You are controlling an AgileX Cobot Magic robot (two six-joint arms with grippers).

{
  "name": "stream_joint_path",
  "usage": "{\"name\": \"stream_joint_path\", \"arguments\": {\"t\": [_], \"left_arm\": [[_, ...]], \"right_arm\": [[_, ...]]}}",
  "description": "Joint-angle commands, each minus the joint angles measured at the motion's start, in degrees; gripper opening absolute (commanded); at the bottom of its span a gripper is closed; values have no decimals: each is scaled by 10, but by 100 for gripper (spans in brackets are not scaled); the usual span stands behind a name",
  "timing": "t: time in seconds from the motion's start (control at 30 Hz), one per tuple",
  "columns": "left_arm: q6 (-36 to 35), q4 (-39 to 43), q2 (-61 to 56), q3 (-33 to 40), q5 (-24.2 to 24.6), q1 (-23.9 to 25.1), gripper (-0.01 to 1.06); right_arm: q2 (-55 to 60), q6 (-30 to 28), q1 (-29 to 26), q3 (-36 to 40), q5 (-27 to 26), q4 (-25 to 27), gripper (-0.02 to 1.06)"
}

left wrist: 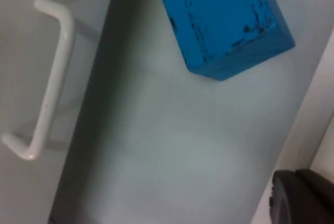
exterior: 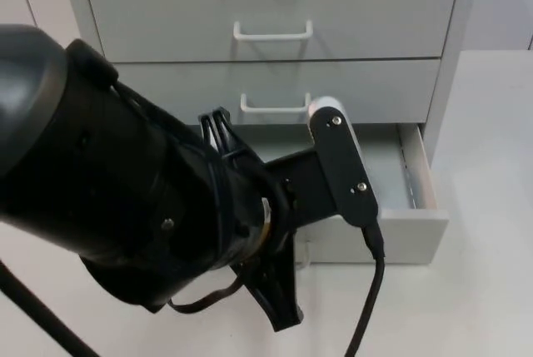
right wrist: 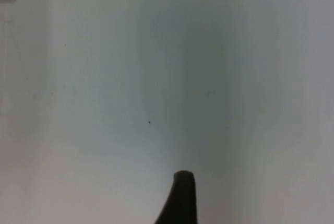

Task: Open the drawer with the left hand, place the block into the drawer with the right hand, then close the drawer with the left hand.

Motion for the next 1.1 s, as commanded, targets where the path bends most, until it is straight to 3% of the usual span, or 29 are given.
{"name": "stream_joint_path", "arguments": {"t": [0.0,0.5,0.8,1.07], "left_arm": [[-16,7,15,-7,37,18,0],[-22,0,6,-7,19,-5,0],[-27,7,26,-28,107,2,0],[-28,7,55,-63,108,50,0]], "right_arm": [[-5,-2,-1,-1,-7,4,70],[-5,-2,-1,-1,-7,21,70],[-5,-2,-1,-1,-7,21,70],[-5,-2,-1,-1,-8,20,70]]}}
